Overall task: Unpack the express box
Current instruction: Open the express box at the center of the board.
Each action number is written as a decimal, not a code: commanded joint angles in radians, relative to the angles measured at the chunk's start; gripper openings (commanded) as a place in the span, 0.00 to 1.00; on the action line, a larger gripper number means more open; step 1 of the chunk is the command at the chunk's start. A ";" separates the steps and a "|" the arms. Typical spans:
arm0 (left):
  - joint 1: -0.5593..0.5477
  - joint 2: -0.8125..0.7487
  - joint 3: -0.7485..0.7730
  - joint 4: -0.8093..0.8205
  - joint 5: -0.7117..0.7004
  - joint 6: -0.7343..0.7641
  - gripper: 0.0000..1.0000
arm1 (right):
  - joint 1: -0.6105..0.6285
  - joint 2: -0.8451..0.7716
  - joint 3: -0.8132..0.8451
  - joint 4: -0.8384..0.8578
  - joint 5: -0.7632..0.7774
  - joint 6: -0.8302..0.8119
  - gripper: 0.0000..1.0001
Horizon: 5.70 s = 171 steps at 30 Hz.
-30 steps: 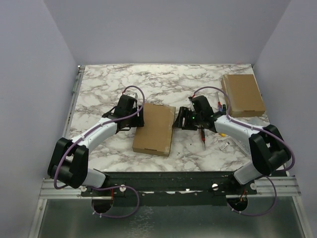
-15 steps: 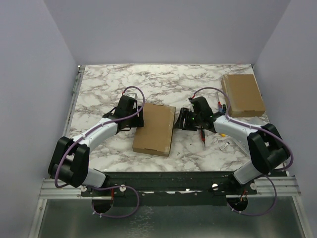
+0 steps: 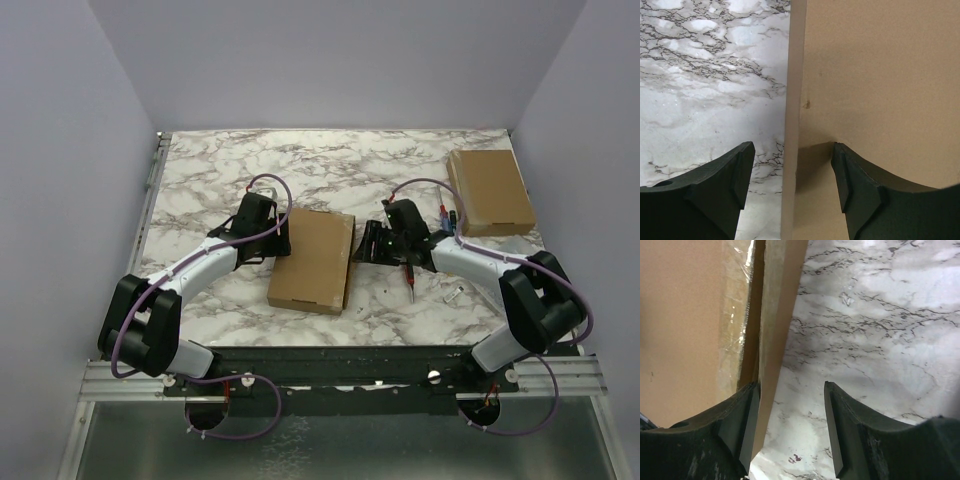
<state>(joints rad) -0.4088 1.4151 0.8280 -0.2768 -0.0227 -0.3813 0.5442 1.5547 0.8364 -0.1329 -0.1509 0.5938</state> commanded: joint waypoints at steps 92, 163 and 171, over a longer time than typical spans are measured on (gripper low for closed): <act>0.126 0.274 0.211 0.020 0.095 0.016 0.59 | -0.086 0.226 0.241 -0.019 0.192 0.001 0.27; 0.128 0.075 -0.031 0.030 0.191 0.063 0.70 | 0.260 -0.339 -0.298 0.024 0.146 0.354 0.38; 0.127 0.085 -0.030 0.026 0.180 0.052 0.70 | 0.291 -0.266 -0.275 -0.005 0.194 0.369 0.37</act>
<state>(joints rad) -0.2832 1.4586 0.8169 -0.2035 0.1936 -0.3374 0.8082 1.2415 0.5522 -0.0849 -0.0303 0.9470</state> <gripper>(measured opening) 0.703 0.361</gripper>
